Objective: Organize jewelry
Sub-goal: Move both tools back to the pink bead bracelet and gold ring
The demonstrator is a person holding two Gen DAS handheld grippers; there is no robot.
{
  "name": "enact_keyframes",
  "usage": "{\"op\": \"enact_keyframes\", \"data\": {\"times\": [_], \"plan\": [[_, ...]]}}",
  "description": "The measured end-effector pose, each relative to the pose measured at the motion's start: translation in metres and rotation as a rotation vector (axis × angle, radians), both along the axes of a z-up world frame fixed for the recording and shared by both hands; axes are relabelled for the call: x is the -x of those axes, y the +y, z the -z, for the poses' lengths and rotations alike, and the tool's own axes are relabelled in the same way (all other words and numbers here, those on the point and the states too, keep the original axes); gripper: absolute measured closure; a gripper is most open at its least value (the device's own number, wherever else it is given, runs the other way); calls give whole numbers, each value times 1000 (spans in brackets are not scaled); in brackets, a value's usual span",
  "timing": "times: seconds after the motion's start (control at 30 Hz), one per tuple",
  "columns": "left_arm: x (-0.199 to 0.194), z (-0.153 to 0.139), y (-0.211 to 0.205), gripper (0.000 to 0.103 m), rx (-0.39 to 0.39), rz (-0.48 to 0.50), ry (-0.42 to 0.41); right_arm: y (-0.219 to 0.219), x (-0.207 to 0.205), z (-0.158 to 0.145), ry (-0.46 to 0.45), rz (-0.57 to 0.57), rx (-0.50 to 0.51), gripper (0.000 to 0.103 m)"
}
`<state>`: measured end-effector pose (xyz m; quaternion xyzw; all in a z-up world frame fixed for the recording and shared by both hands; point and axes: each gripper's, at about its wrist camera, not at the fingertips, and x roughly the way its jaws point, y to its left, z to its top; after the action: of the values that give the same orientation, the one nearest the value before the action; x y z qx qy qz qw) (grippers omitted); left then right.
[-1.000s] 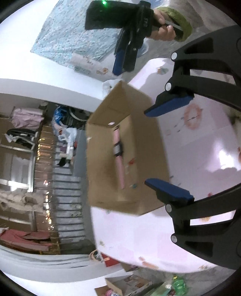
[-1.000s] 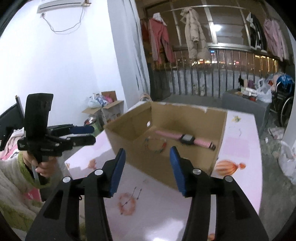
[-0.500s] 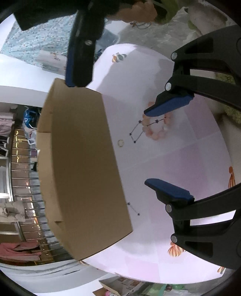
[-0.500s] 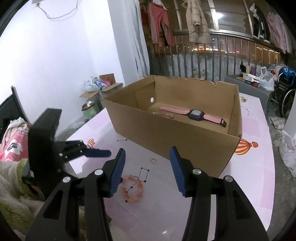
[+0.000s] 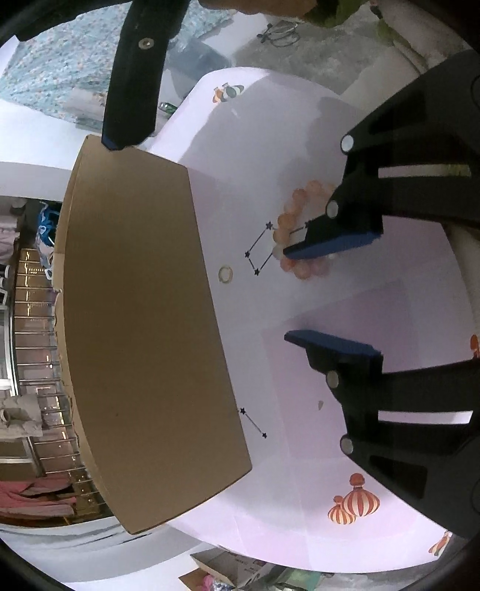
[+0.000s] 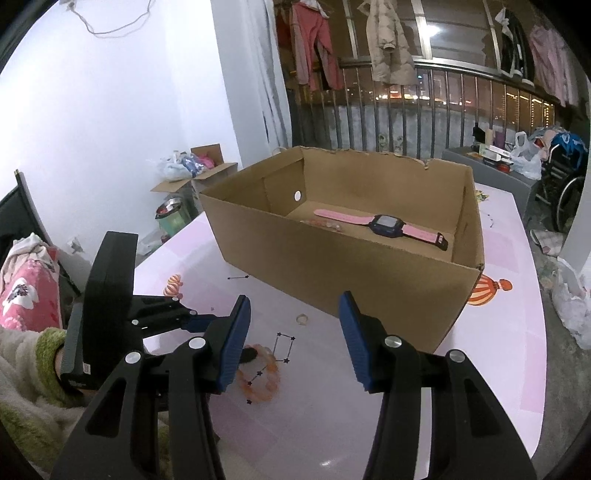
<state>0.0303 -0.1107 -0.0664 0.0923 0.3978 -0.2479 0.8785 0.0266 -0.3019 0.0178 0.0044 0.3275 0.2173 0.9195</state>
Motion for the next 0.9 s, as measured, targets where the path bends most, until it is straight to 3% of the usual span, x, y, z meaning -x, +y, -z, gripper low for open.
{"op": "enact_keyframes", "data": {"times": [0.13, 0.6, 0.73, 0.83, 0.9], "plan": [[-6, -4, 8, 76, -6, -23, -5, -2, 0, -1, -7, 7, 4, 54], [-32, -5, 37, 74, -16, -140, -24, -8, -16, 11, 27, 31, -1, 54], [-32, -11, 45, 74, 24, -136, -44, -7, -19, 16, 27, 25, -1, 54], [-24, -17, 52, 69, 46, -119, -70, -7, -19, 19, 23, 15, -5, 54], [-19, -20, 59, 58, 67, -104, -77, -6, -20, 21, 30, 5, 5, 54]]}}
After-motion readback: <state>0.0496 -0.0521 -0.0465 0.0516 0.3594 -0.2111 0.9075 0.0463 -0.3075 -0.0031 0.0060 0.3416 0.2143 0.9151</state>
